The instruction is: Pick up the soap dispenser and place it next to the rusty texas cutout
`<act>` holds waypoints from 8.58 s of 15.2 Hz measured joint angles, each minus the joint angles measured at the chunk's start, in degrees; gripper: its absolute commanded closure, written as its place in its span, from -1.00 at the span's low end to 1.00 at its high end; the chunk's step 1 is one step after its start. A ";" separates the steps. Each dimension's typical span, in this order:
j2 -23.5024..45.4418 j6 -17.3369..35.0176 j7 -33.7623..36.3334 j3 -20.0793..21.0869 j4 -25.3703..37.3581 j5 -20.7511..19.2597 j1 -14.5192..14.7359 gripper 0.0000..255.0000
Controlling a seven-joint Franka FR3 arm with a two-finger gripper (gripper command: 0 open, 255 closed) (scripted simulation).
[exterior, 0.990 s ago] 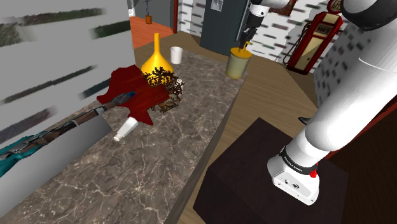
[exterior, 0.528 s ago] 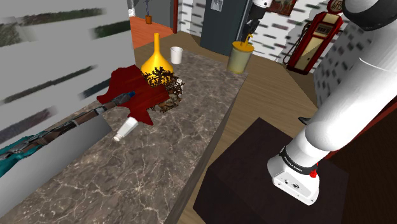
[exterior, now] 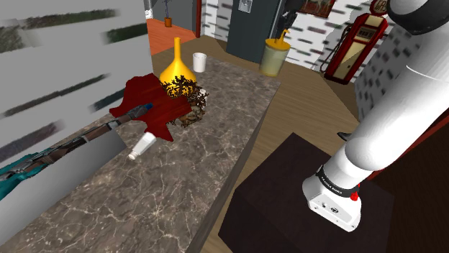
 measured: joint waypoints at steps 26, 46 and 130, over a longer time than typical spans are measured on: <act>-0.01 -17.02 5.07 1.51 17.27 -0.47 2.29 1.00; -17.63 -13.40 34.70 18.96 -3.04 -5.93 15.14 1.00; 11.26 16.04 86.77 44.91 -7.25 -16.13 36.80 1.00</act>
